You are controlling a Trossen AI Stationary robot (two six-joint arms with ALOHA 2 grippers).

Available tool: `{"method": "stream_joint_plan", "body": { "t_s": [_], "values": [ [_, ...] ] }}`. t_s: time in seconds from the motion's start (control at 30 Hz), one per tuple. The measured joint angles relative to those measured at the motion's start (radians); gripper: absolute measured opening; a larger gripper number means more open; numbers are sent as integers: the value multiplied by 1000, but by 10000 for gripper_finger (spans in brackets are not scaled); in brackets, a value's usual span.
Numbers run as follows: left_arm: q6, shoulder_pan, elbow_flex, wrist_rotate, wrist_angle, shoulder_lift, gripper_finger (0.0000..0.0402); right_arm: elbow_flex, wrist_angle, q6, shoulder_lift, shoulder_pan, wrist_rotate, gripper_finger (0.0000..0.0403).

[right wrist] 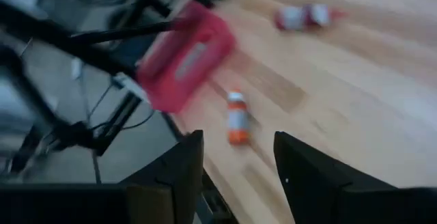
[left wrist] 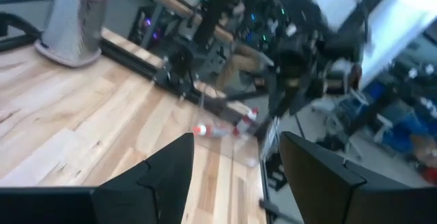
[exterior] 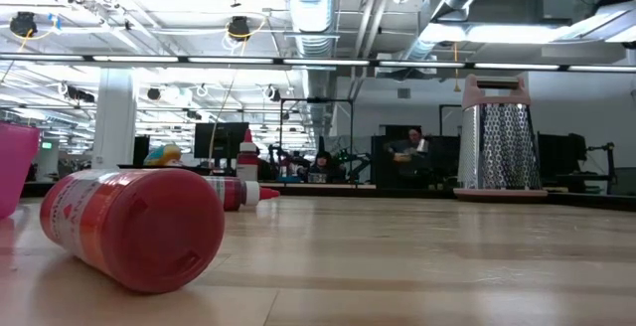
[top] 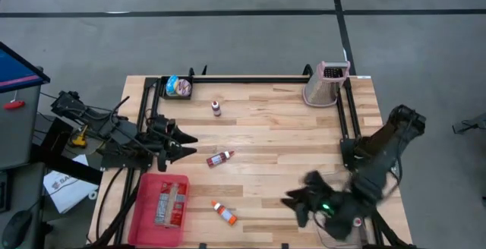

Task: Pick & Place Food Item
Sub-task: Put the bottom red food coloring bottle into the transparent bin

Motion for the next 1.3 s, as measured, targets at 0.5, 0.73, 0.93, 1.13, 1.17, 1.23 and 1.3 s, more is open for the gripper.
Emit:
{"method": "stream_joint_plan", "body": {
  "t_s": [0.5, 0.73, 0.93, 1.13, 1.17, 1.23, 1.3],
  "values": [
    [-31, -94, 0, 196, -328, 1, 214, 0, 448, -1140, 170, -590, -657, 170],
    [-61, -56, -1, 169, -506, 47, 214, -1, 403, -1181, 172, -653, -785, 170],
    [26, 85, 0, 293, -496, 289, 214, 0, 360, -1164, 97, -611, -785, 170],
    [105, 172, 18, 282, -413, 510, 215, 0, 257, -1101, 11, -546, -682, 170],
    [112, 182, 19, 281, -385, 534, 216, 0, 252, -1098, 0, -535, -661, 170],
    [131, 196, 19, 282, -323, 579, 216, 0, 245, -1097, -17, -516, -611, 170],
    [125, 215, 21, 282, -295, 620, 217, 0, 241, -1097, -31, -498, -572, 170]
  ]
}}
